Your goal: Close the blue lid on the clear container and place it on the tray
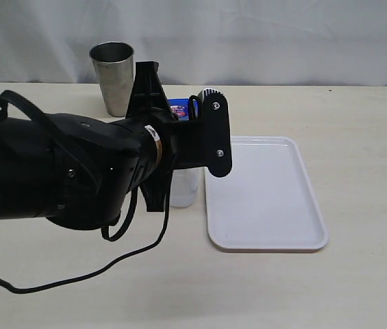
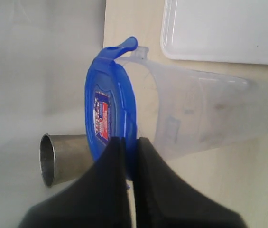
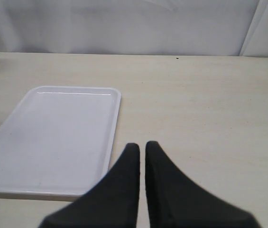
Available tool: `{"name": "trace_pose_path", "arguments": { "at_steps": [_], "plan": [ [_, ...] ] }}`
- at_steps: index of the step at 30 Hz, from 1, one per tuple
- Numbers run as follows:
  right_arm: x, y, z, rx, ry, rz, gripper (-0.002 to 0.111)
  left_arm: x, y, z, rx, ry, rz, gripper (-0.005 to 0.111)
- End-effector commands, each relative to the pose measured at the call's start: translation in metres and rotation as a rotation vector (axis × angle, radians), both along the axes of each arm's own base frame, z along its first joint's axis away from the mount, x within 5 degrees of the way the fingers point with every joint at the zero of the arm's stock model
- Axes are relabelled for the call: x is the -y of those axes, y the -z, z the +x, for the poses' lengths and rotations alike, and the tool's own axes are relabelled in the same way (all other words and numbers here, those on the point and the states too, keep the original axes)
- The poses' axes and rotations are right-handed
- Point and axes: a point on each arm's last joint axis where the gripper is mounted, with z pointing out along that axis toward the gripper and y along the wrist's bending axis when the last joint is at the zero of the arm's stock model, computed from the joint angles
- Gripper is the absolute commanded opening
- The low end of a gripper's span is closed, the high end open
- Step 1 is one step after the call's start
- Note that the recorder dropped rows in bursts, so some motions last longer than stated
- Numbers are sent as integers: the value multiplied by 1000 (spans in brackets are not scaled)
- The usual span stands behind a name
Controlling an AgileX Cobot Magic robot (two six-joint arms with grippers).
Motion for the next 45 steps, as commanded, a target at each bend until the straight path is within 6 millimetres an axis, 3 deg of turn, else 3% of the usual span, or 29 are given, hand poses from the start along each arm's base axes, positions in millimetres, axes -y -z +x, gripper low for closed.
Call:
{"name": "trace_pose_path", "arguments": {
  "at_steps": [1, 25, 45],
  "plan": [
    [0, 0, 0, 6, 0, 2, 5, 1, 0, -3, -12, 4, -11, 0],
    [0, 0, 0, 6, 0, 2, 5, 0, 0, -3, 9, 50, 81, 0],
    [0, 0, 0, 6, 0, 2, 5, 2, -2, -4, -9, 25, -5, 0]
  ]
}}
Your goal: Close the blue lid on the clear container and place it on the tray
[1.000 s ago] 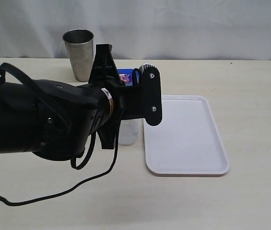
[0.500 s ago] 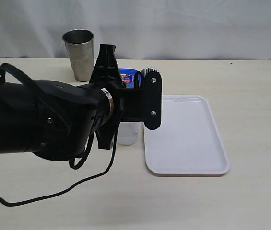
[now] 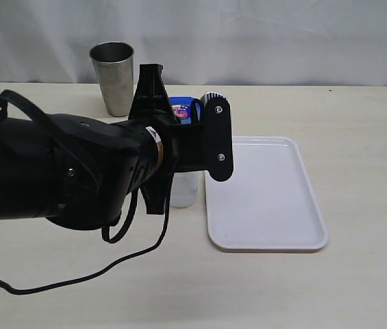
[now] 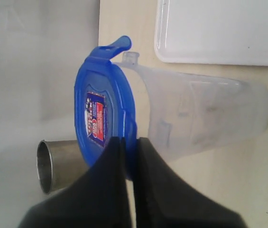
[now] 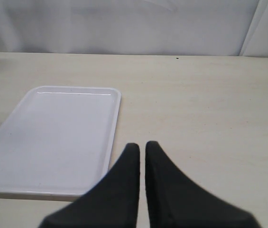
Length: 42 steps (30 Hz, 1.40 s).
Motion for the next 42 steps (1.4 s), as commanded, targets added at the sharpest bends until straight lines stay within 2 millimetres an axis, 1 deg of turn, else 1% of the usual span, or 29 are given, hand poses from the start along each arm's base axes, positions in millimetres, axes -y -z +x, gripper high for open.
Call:
{"name": "trace_pose_path", "arguments": {
  "at_steps": [1, 15, 36, 42],
  "plan": [
    [0, 0, 0, 6, 0, 2, 5, 0, -4, -3, 6, -5, -20, 0],
    [0, 0, 0, 6, 0, 2, 5, -2, -5, -2, 28, -13, 4, 0],
    [0, 0, 0, 6, 0, 2, 5, -1, -2, -4, -25, -5, 0, 0],
    [0, 0, 0, 6, 0, 2, 5, 2, 0, -6, -49, 19, -30, 0]
  ]
}}
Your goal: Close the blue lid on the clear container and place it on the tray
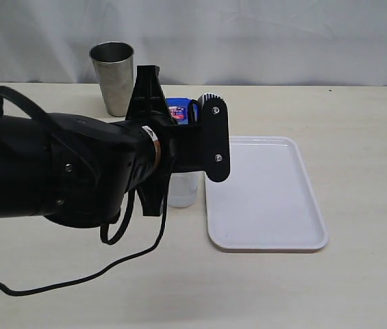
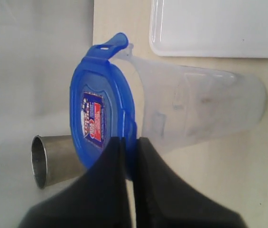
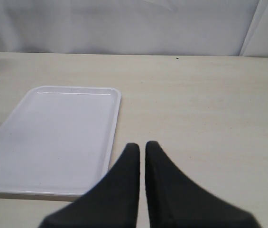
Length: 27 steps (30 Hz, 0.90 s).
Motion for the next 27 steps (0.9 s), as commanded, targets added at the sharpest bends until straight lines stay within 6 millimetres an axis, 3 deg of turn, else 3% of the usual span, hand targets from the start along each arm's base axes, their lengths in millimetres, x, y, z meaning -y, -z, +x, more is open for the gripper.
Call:
{"name": "trace_pose_path", "arguments": {
  "at_steps": [1, 27],
  "plan": [
    [0, 0, 0, 6, 0, 2, 5, 5, 0, -5, -33, 28, -47, 0],
    [0, 0, 0, 6, 0, 2, 5, 0, -1, -3, -11, 10, 9, 0]
  ]
}}
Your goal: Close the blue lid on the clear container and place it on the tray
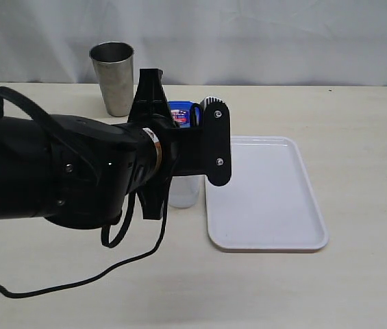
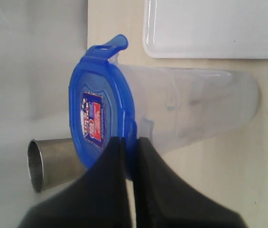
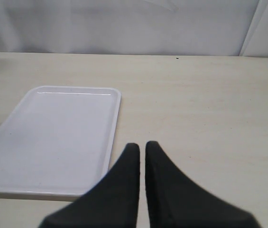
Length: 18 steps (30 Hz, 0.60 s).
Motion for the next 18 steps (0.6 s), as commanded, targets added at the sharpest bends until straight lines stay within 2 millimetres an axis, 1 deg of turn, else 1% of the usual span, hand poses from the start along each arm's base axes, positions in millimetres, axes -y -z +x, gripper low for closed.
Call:
{"name": "trace_pose_path", "arguments": {
  "at_steps": [1, 18],
  "plan": [
    [0, 0, 0, 6, 0, 2, 5, 0, -2, -3, 2, 1, -1, 0],
    [0, 0, 0, 6, 0, 2, 5, 1, -1, -3, 0, 25, 7, 0]
  ]
}}
